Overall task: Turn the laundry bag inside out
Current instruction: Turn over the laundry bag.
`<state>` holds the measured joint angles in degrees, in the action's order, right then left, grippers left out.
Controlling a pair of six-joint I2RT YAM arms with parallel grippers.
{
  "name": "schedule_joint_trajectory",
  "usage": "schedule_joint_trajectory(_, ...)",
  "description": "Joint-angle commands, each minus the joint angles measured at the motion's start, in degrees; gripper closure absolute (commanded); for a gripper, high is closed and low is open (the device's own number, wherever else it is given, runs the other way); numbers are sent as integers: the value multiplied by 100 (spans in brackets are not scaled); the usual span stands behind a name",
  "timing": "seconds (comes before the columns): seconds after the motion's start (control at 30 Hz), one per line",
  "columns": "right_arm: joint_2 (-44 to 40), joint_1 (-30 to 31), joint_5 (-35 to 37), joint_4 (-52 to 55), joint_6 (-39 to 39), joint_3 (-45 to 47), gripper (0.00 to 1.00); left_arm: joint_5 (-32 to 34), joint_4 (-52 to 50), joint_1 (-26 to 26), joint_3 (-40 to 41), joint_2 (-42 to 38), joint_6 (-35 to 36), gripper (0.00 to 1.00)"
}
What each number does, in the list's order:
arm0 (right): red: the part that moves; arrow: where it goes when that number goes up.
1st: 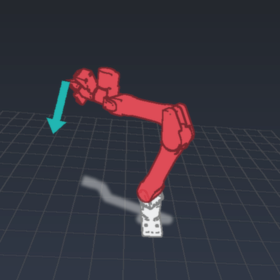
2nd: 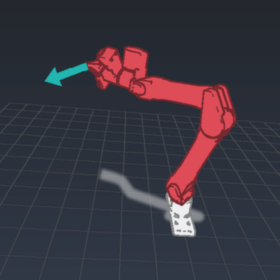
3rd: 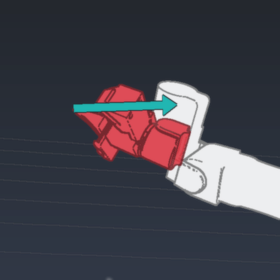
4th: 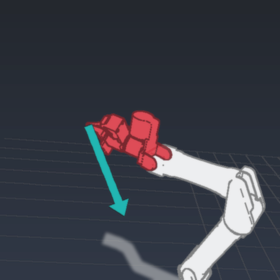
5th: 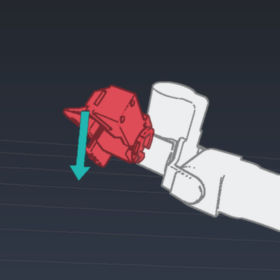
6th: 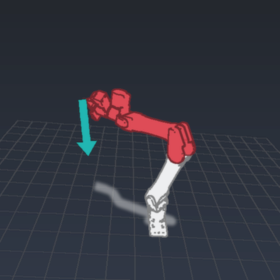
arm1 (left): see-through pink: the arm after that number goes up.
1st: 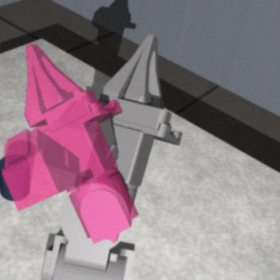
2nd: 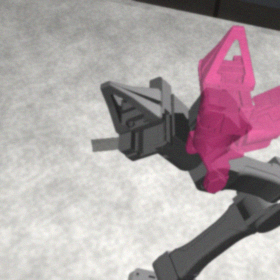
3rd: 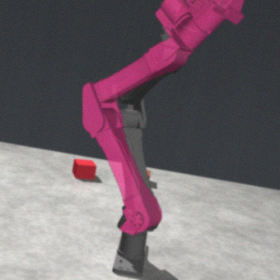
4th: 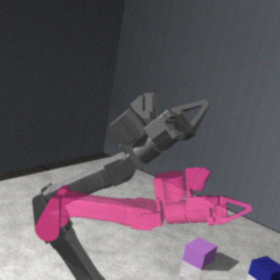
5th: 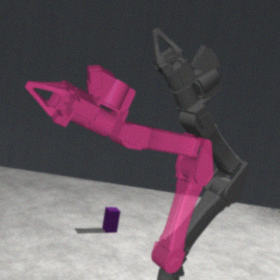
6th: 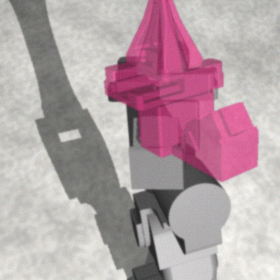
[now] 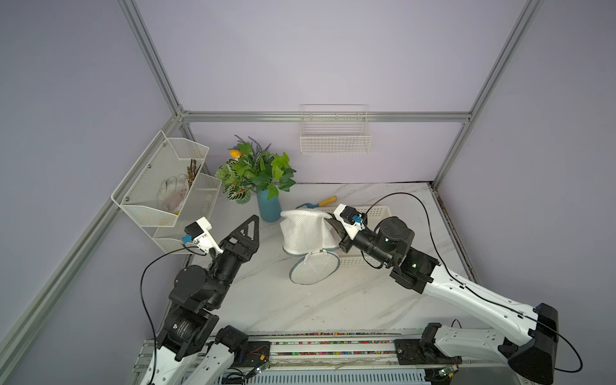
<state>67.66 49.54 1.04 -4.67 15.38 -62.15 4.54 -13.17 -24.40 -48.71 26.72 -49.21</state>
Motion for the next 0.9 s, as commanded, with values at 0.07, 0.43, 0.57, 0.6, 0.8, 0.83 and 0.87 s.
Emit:
schedule_joint_trajectory(0.07,167,97,288,1480,-943,-777,100,-2222,-397,22,338,-44,2564,17)
schedule_joint_trajectory(0.43,401,267,-109,1919,-965,-1305,100,-4305,664,15,782,371,3659,13)
schedule_joint_trajectory(0.57,449,276,184,1908,-1142,-1411,100,-4439,728,17,752,636,3891,18)
schedule_joint_trajectory(0.6,458,271,220,1900,-1158,-1434,100,-4452,810,15,788,662,3901,19)
schedule_joint_trajectory(0.8,570,284,-11,1834,-1356,-1561,100,-4374,1246,19,876,1006,3918,27)
schedule_joint_trajectory(0.83,584,284,-29,1825,-1386,-1578,100,-4418,1369,15,879,1099,3873,28)
schedule_joint_trajectory(0.87,607,293,-31,1814,-1398,-1589,100,-4466,1481,16,877,1172,3830,30)
